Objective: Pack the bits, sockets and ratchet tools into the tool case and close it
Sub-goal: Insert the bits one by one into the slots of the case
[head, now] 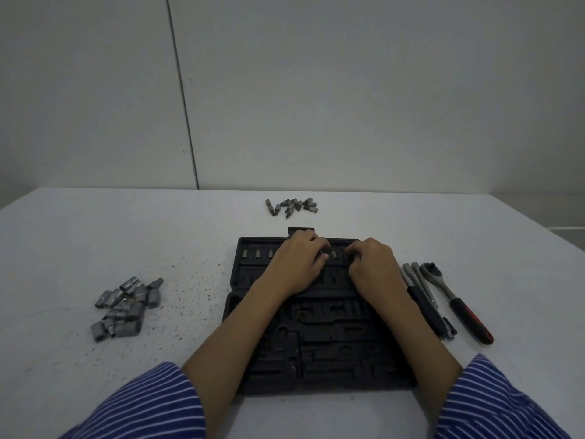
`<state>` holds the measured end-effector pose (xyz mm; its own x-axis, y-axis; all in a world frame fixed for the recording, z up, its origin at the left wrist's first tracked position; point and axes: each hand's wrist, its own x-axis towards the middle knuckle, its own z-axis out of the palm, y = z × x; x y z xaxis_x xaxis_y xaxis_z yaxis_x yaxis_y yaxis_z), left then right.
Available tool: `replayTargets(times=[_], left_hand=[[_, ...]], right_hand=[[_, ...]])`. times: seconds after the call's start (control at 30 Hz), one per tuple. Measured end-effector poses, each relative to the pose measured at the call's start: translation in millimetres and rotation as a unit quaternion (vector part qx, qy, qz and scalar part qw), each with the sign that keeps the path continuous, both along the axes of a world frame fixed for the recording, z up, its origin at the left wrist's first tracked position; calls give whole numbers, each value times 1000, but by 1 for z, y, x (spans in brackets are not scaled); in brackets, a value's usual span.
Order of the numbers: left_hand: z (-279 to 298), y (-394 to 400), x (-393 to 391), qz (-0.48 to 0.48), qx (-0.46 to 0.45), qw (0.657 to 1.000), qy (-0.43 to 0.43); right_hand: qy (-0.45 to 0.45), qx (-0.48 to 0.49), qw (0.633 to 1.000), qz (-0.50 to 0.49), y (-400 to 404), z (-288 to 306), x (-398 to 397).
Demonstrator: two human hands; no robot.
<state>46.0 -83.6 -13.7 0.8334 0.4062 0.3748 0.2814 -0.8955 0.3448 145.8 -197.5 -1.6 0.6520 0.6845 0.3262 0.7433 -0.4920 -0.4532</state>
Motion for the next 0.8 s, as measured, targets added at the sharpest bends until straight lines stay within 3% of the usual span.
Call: replayTargets(times=[0.8], left_hand=[[-2,2,0,6,-1,1000,-1]], right_hand=[[-14,-11,1000,15,-2,0,-3]])
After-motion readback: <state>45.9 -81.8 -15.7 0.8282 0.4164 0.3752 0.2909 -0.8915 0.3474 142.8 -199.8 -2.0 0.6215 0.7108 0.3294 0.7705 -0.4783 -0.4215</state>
